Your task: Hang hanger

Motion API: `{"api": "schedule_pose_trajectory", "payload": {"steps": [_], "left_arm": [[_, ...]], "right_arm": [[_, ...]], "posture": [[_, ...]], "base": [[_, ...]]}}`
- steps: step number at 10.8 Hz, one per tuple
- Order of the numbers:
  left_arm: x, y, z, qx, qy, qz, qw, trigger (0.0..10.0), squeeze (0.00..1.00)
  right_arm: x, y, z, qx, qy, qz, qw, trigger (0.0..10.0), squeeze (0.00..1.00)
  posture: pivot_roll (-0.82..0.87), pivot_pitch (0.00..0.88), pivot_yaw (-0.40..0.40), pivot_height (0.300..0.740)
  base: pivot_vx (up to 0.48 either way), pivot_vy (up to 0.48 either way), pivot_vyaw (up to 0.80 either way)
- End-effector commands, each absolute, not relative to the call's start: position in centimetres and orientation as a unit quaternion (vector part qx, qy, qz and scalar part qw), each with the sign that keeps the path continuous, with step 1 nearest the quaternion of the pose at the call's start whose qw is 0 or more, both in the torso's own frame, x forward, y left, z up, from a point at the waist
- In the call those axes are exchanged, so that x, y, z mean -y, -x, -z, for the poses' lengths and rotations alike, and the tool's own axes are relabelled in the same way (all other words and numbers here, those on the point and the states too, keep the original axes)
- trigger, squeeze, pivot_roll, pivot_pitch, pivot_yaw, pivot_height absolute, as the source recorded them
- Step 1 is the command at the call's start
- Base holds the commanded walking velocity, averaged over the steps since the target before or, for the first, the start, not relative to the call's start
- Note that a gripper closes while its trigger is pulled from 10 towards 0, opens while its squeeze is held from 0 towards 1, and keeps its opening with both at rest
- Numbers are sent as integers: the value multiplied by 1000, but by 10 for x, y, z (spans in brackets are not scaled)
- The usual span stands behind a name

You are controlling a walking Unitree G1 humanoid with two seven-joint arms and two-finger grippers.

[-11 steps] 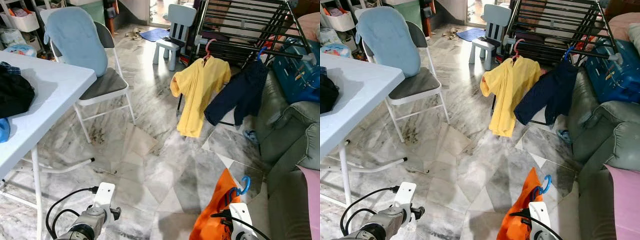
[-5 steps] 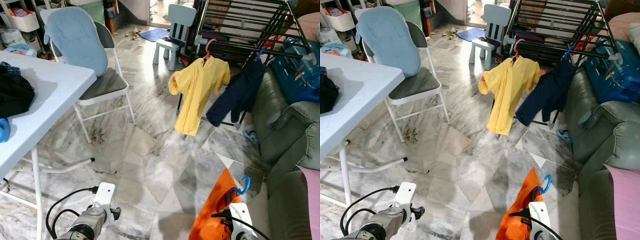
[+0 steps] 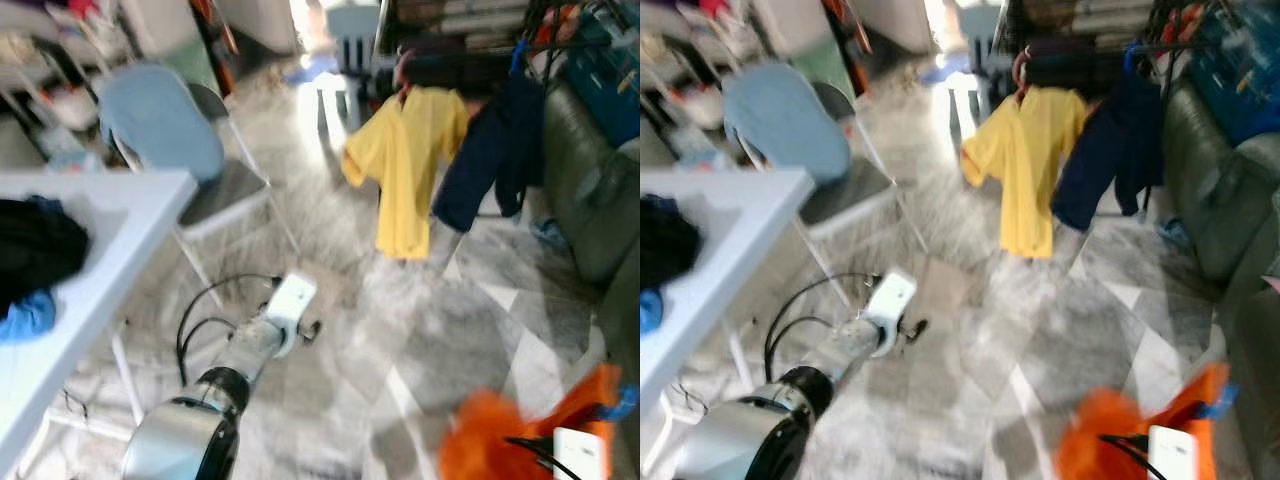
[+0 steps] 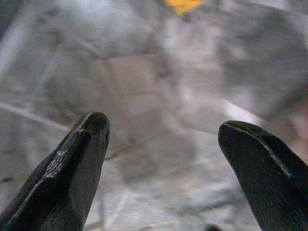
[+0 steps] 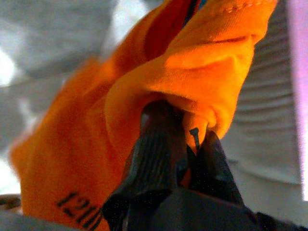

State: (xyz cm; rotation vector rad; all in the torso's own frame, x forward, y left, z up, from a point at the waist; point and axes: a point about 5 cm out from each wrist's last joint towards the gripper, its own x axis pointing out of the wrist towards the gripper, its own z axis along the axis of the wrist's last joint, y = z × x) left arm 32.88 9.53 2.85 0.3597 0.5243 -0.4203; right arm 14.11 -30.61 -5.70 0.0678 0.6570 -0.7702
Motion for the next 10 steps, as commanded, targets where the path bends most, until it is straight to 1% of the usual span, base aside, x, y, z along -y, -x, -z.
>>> {"api": "schedule_pose_trajectory", "payload": {"steps": [1,2,3,4,5,6,7,8,9,10], "left_arm": [[-107,-340,-42,-228,-182,177,940,10000,0],[-103,-344,-49,-204,-166,174,949,10000,0],[-94,-347,-57,-170,-166,198,951,10000,0],[-90,-350,-65,-145,-154,209,955,10000,0],[-92,-354,-71,-135,-148,201,959,10000,0],[-90,-358,-81,-105,-144,203,963,10000,0],[-89,-360,-91,-66,-153,201,965,10000,0],[-85,-359,-100,-15,-158,220,963,10000,0],[-88,-354,-102,14,-173,238,956,10000,0],[-93,-351,-97,8,-182,244,952,10000,0]], "right_arm": [[307,-151,49,-286,-15,365,886,10000,0],[318,-156,38,-266,15,358,895,10000,0],[327,-176,17,-225,59,316,920,10000,0],[328,-203,-13,-163,72,255,950,10000,0],[322,-226,-44,-109,90,201,969,10000,0],[301,-248,-74,-67,90,134,985,10000,0],[284,-254,-88,-51,94,93,990,10000,0],[269,-257,-98,-45,117,61,990,10000,0],[256,-258,-106,-31,100,44,994,10000,0],[250,-258,-108,-29,97,33,994,10000,0]], "posture": [[-142,0,149,740],[-113,0,109,740],[-82,0,67,740],[-55,0,30,740],[-39,0,6,740],[-14,0,-28,740],[-6,0,-36,740],[-2,0,-30,740],[-4,0,-14,740],[-6,0,0,740]], "base": [[0,0,0],[0,0,0],[0,0,0],[0,0,0],[0,0,0],[0,0,0],[0,0,0],[0,0,0],[0,0,0],[0,0,0]]}}
